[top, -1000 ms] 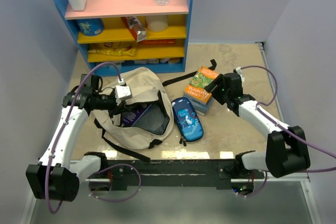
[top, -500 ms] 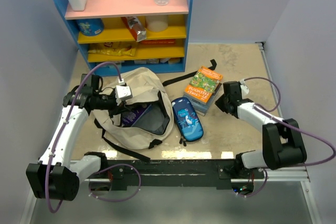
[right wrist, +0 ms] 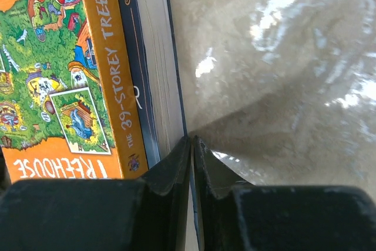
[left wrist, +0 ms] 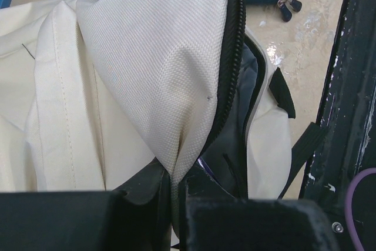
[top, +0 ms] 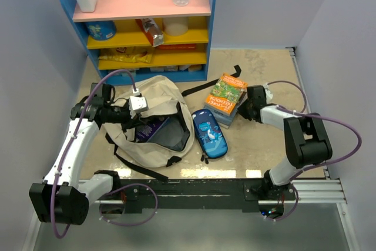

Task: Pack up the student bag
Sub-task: Move the book to the center of the board.

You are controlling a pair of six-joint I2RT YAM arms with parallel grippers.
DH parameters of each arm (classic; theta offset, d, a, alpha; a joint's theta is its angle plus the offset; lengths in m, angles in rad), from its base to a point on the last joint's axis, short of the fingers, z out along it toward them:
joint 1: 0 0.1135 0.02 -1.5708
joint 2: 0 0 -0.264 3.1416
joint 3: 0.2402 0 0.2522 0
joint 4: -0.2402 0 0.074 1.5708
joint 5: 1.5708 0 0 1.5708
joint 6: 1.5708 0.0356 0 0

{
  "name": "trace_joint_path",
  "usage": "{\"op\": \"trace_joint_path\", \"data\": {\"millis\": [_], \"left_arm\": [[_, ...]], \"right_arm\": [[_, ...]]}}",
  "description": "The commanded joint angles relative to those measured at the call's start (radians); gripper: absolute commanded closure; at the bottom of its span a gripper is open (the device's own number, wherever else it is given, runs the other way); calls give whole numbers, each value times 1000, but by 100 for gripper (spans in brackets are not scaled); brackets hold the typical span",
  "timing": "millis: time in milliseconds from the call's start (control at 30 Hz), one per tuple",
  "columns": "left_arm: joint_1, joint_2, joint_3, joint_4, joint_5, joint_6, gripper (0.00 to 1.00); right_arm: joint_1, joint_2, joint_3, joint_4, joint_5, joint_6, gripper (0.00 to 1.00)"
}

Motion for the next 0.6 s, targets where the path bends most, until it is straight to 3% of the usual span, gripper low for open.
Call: {"op": "trace_joint_path", "data": {"millis": [0, 167, 233, 400, 567], "left_arm": [[-7, -14, 6, 29, 37, 28, 100], [-5, -5, 8, 31, 41, 26, 100], [-5, -3, 6, 28, 40, 26, 100], [-5, -6, -4, 26, 35, 32, 100], [-5, -2, 0, 23, 43, 34, 100]], "right_arm": [[2, 37, 38, 108, -109, -24, 88], [4, 64, 27, 157, -161, -18, 89], [4, 49, 35, 81, -93, -7, 91], [-36, -155, -1, 36, 6, 1, 65], [-100, -187, 39, 71, -43, -10, 53]]}}
